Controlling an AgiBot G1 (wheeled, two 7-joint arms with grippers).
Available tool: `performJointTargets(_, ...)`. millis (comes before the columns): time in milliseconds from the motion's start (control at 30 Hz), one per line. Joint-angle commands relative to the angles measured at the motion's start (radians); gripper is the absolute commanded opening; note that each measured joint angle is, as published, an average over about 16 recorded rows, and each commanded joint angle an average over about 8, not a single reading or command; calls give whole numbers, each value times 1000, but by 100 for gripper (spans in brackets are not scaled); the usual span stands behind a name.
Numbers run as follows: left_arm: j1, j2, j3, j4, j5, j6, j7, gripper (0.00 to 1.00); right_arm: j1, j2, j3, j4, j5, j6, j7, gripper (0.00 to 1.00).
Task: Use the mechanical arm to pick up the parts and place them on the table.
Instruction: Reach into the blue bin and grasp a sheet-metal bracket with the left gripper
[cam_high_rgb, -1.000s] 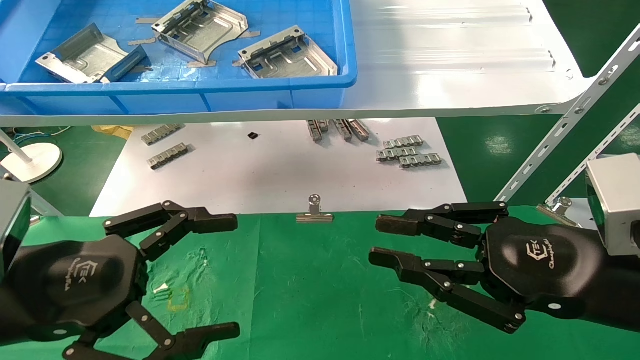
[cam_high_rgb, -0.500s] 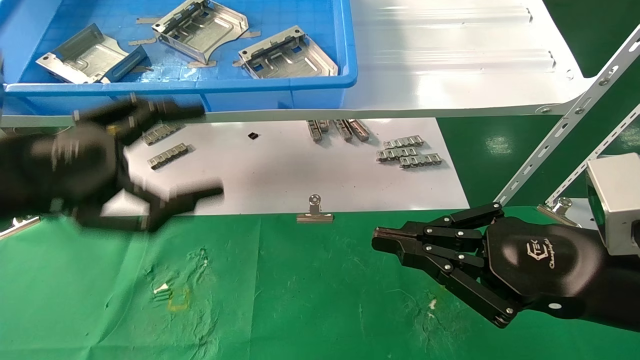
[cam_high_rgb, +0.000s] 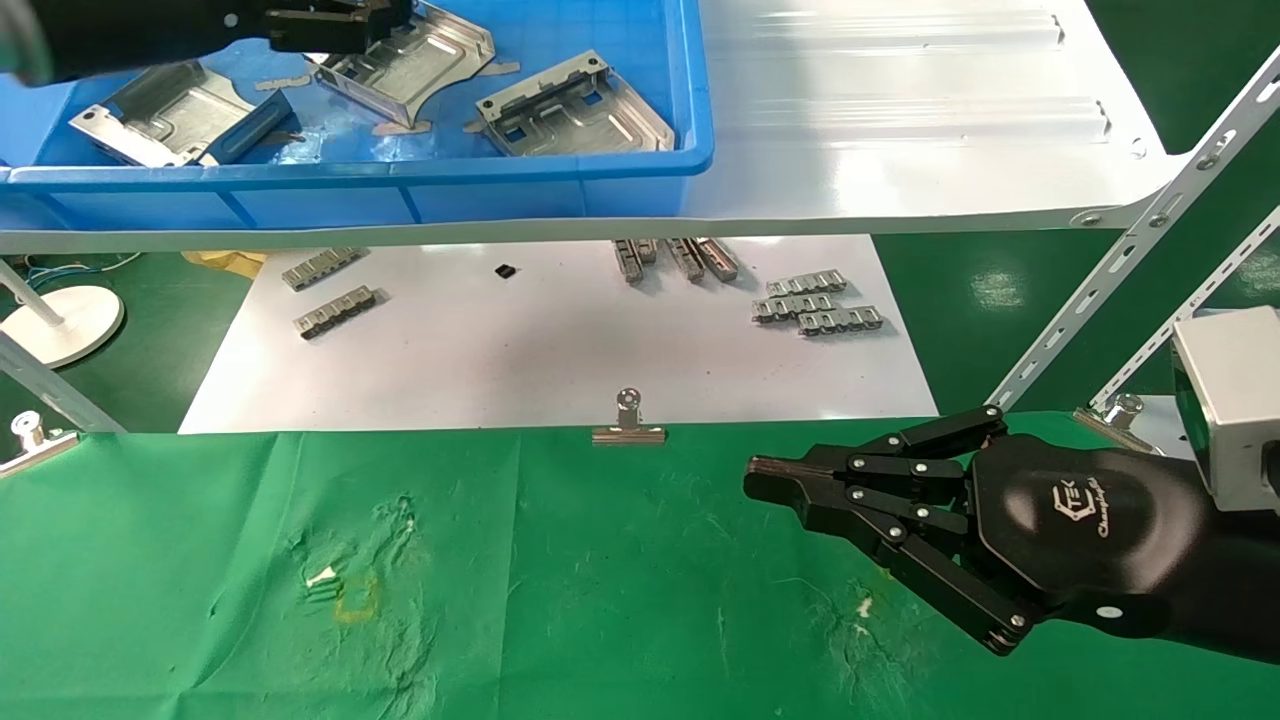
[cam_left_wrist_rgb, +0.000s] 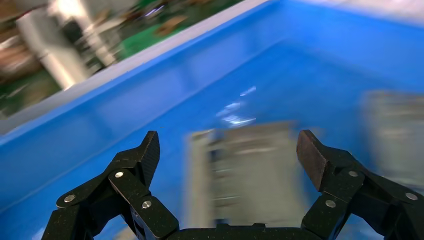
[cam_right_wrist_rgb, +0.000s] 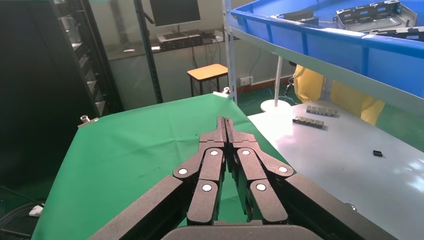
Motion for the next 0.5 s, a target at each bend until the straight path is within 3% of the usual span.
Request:
performJointTargets(33, -51, 60, 23, 111, 56, -103, 10, 53, 0, 0, 0, 0, 0, 0, 0, 0)
performJointTargets(167, -91, 113, 43, 217, 91, -167, 10, 3, 0, 0, 0, 0, 0, 0, 0, 0)
performJointTargets(500, -129, 142, 52, 319, 105, -174, 11, 0, 0, 0, 0, 0, 0, 0, 0, 0)
